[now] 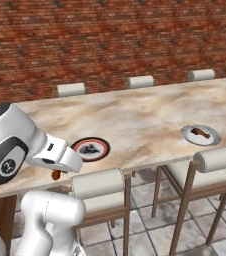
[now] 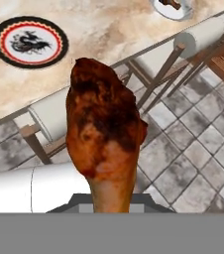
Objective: Take the chicken drumsticks from the pan and place one on each plate on the dining counter.
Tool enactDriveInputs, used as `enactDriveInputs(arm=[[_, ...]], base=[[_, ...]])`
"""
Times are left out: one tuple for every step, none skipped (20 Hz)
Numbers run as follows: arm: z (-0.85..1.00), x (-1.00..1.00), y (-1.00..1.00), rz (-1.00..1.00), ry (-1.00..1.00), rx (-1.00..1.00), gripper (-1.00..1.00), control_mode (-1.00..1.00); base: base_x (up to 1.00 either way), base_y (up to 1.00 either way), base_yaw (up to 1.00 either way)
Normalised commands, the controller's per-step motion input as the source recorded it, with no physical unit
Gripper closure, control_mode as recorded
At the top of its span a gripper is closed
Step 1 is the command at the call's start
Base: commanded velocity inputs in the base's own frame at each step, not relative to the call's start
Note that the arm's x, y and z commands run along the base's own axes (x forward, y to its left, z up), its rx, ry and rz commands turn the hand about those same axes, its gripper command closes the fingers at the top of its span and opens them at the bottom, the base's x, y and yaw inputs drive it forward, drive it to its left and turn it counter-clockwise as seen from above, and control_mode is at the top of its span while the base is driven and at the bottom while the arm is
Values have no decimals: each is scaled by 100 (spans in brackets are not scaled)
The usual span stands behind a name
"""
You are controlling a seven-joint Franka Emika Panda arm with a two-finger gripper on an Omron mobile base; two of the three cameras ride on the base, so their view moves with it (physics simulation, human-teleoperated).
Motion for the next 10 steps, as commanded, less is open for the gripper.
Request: enactDriveInputs(arm=[[-2,44,0,29,0,0,100,-100],[-3,45,0,29,0,0,100,-100],[-1,42,0,28,0,0,100,-100],[0,52,0,27,0,0,100,-100],[0,61,0,25,0,0,100,-100],[0,71,0,23,0,0,100,-100],[0,82,1,19,0,0,100,-100],[0,84,1,18,0,0,100,-100],[0,85,11,15,0,0,100,-100],[0,83,25,10,3,0,100,-100]], base=[[0,0,0],[0,0,0],[0,0,0],[0,0,0],[0,0,0],[0,0,0],[0,0,0],[0,0,0],[0,0,0],[0,0,0]])
